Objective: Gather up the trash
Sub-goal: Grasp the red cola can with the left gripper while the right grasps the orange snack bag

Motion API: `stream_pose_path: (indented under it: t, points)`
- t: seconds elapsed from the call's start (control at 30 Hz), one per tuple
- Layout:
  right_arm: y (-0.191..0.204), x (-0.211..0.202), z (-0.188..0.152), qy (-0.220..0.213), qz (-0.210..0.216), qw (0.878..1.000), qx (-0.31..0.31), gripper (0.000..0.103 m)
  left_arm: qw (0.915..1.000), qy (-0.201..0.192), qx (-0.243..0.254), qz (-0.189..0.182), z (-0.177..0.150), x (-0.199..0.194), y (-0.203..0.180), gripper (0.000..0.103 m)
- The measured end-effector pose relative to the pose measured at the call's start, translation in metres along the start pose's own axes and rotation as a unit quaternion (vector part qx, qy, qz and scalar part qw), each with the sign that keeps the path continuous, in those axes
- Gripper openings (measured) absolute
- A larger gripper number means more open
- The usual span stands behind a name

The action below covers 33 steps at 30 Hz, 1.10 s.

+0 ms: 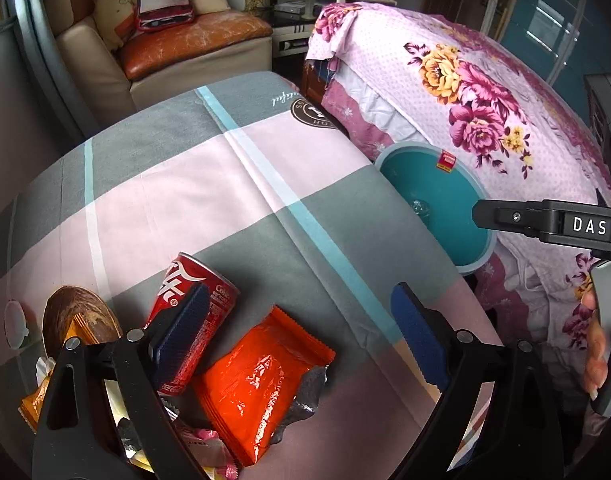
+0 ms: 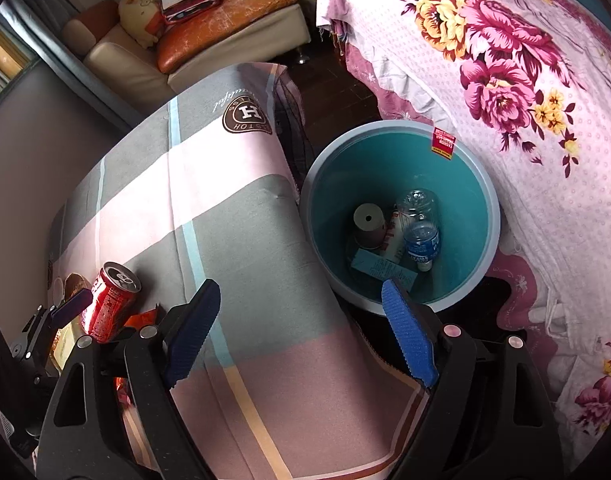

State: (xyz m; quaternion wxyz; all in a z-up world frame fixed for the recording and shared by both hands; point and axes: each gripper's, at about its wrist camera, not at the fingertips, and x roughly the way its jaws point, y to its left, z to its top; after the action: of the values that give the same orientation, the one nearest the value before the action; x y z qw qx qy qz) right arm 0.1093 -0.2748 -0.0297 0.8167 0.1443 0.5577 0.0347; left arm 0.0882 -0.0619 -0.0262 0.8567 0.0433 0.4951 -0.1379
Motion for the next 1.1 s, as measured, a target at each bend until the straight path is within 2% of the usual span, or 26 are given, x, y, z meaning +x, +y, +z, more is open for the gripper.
stream_pose_path:
  t: [0.23, 0.53, 0.8, 1.03, 1.07, 1.1]
  points:
    - [0.058, 0.018, -0.023, 0.043, 0.015, 0.998, -0.045, 0.079, 0.9991, -0.015, -0.034, 0.023, -0.018, -0.024, 0.061, 0.092]
    - [0.119, 0.052, -0.048, 0.101, 0.034, 0.991, -0.083, 0.079, 0.9966, -0.026, -0.072, 0.031, -0.035, -0.039, 0.109, 0.092]
    - [0.146, 0.074, -0.055, 0.118, 0.04, 0.988, -0.092, 0.079, 0.9947, -0.027, -0.095, 0.028, -0.045, -0.039, 0.132, 0.092]
    - [0.151, 0.089, -0.055, 0.121, 0.051, 0.987, -0.09, 0.078, 0.9938, -0.019, -0.105, 0.03, -0.05, -0.034, 0.144, 0.092]
    - [0.152, 0.09, -0.056, 0.12, 0.053, 0.987, -0.092, 0.068, 0.9937, -0.017, -0.106, 0.03, -0.05, -0.033, 0.145, 0.092]
    - [0.153, 0.091, -0.056, 0.12, 0.058, 0.986, -0.097, 0.052, 0.9936, -0.017, -0.107, 0.029, -0.05, -0.032, 0.146, 0.092]
